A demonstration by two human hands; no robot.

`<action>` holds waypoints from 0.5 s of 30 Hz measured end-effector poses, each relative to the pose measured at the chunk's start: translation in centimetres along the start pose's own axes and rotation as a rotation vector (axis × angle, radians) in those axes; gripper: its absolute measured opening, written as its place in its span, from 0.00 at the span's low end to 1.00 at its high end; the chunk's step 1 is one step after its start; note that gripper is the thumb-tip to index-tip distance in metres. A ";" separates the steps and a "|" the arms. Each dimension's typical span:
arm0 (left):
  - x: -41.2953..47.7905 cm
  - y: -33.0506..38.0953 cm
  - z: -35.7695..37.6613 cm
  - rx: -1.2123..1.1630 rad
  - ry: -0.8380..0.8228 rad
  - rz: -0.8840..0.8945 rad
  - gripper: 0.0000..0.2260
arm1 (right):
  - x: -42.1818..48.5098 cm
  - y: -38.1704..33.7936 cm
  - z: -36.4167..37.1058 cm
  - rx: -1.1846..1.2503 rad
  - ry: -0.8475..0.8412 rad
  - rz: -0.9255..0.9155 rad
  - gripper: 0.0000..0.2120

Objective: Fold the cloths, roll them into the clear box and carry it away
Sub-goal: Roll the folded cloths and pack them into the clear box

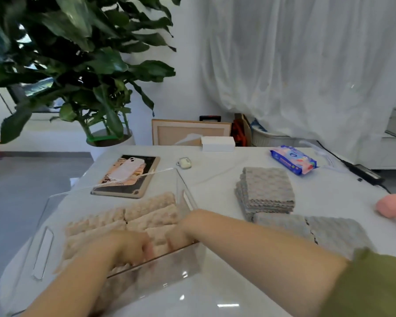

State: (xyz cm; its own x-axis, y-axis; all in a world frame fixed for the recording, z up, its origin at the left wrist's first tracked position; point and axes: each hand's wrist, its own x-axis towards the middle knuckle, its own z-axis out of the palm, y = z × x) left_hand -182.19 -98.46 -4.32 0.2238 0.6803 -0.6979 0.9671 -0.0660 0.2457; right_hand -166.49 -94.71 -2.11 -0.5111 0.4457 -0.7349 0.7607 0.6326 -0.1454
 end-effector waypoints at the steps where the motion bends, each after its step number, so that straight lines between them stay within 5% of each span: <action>1: 0.4 -0.4 0.2 0.006 0.053 -0.013 0.21 | 0.7 -0.2 0.3 -0.050 -0.020 0.043 0.21; 6: 0.5 -1.1 0.1 -0.012 0.062 0.026 0.18 | 0.0 -0.6 0.0 -0.097 -0.032 -0.023 0.18; 9: -0.4 -1.4 -0.9 -0.181 0.062 0.080 0.04 | 0.0 -0.4 -0.3 -0.104 -0.058 -0.049 0.16; 13: -0.6 -1.5 -2.0 -0.184 0.484 -0.011 0.16 | 0.1 -0.4 -0.1 -0.103 -0.067 -0.047 0.15; 15: -0.5 -1.7 -1.6 -0.079 0.389 -0.098 0.21 | -0.1 -0.4 -0.1 -0.075 -0.020 -0.068 0.13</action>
State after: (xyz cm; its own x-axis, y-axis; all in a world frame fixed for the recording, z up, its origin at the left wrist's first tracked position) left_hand -184.12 -97.49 -3.31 0.0536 0.9068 -0.4181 0.9660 0.0589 0.2517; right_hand -166.76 -94.91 -1.87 -0.5524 0.3879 -0.7378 0.6920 0.7070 -0.1463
